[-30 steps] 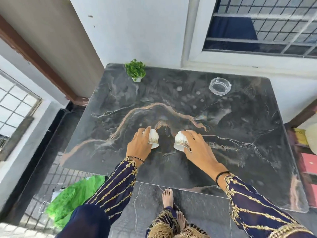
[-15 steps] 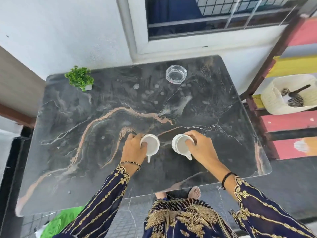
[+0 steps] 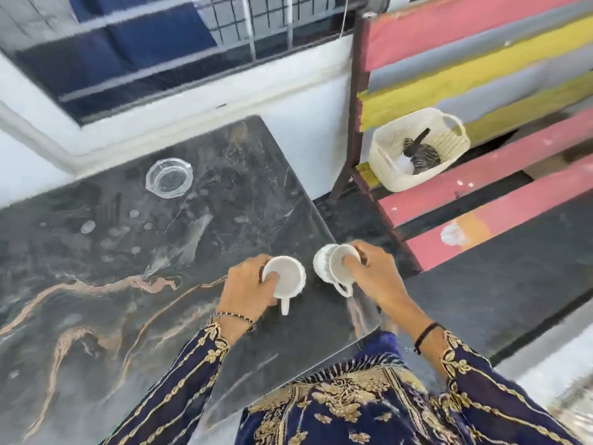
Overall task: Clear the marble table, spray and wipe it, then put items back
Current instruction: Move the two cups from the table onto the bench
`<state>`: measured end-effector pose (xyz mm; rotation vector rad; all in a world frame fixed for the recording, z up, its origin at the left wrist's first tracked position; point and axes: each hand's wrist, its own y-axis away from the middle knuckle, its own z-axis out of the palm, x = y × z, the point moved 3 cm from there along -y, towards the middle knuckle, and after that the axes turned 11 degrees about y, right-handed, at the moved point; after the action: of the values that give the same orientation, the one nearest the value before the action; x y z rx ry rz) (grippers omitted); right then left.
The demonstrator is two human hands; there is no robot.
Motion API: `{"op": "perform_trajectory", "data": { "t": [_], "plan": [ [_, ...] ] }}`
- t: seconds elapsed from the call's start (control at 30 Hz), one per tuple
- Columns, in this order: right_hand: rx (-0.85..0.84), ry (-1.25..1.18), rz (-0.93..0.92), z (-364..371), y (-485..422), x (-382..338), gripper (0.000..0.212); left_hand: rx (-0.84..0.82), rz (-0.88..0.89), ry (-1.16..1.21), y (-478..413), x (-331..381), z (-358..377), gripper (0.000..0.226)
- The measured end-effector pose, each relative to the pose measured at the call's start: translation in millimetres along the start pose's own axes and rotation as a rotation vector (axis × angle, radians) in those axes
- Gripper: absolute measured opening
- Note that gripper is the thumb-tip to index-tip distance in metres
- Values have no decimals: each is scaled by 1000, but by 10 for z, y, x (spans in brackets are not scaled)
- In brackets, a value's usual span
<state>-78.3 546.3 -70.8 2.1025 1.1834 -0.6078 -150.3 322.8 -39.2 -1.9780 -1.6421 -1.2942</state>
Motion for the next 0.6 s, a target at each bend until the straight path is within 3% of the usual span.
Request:
{"op": "perform_trajectory", "data": {
  "t": [0.33, 0.6],
  "plan": [
    [-78, 61, 219, -1433, -1101, 2167, 20, -259, -45, 56, -1232, 1268, 2477, 31],
    [-118, 178, 409, -1608, -1908, 3538, 27, -410, -194, -84, -2075, 1231, 4233, 33]
  ]
}}
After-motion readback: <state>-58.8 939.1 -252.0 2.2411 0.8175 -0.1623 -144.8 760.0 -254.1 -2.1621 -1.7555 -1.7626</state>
